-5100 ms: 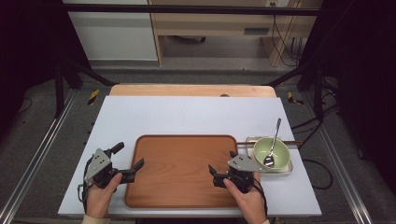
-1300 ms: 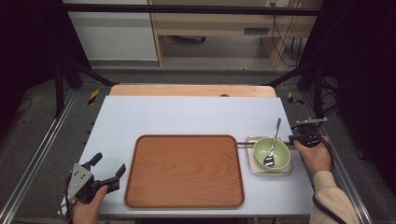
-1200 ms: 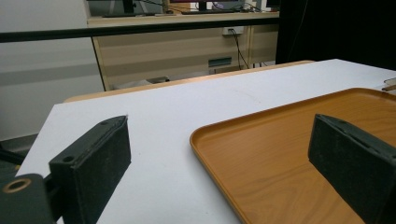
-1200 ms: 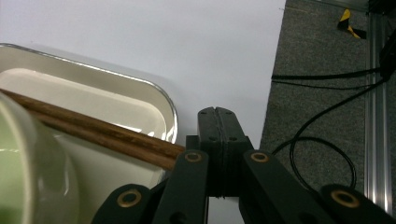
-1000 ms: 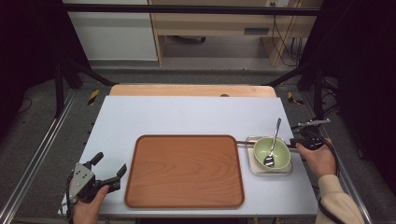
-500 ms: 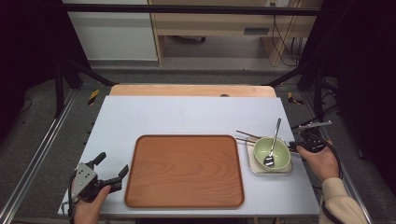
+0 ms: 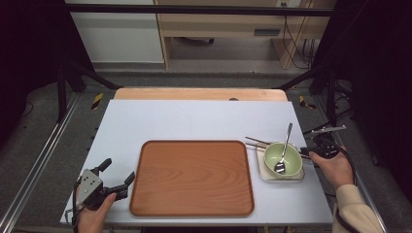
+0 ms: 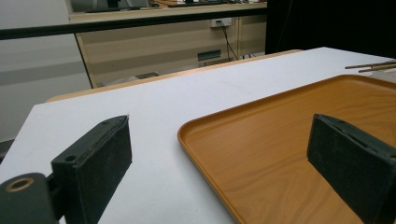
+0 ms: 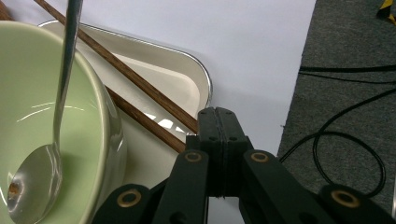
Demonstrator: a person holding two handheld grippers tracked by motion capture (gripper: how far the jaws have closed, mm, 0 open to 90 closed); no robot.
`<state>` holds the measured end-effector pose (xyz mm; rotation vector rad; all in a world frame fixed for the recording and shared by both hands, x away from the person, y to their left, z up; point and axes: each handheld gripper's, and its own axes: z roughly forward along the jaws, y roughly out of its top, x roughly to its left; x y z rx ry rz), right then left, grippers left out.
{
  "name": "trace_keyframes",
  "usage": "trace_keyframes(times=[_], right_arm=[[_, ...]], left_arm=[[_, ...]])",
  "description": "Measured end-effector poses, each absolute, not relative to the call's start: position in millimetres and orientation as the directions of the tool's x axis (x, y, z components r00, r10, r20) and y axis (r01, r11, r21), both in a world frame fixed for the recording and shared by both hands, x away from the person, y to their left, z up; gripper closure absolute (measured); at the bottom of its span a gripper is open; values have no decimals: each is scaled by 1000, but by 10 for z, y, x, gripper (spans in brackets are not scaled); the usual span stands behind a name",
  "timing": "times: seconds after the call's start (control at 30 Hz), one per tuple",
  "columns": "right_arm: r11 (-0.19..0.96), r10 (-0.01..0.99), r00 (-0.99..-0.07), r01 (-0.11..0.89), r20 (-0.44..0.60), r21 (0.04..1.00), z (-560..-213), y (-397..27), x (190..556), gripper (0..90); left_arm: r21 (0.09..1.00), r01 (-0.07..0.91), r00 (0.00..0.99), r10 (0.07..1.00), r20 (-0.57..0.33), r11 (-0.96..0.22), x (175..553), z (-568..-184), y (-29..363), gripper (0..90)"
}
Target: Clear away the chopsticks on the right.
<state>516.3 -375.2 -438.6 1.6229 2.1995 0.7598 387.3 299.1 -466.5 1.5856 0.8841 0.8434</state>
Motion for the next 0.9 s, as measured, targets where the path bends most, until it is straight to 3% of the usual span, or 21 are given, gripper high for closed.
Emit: trace_keyframes(times=[0.53, 0.9], right_arm=[[193, 960, -273, 797, 56, 572, -4444, -3808, 5225, 900], [228, 943, -325, 791, 75, 568, -4417, -3785, 5096, 900]], left_arm=[[983, 111, 471, 879, 75, -144, 3873, -4662, 2999, 61], [983, 107, 475, 876, 83, -151, 3874, -4661, 2989, 61]])
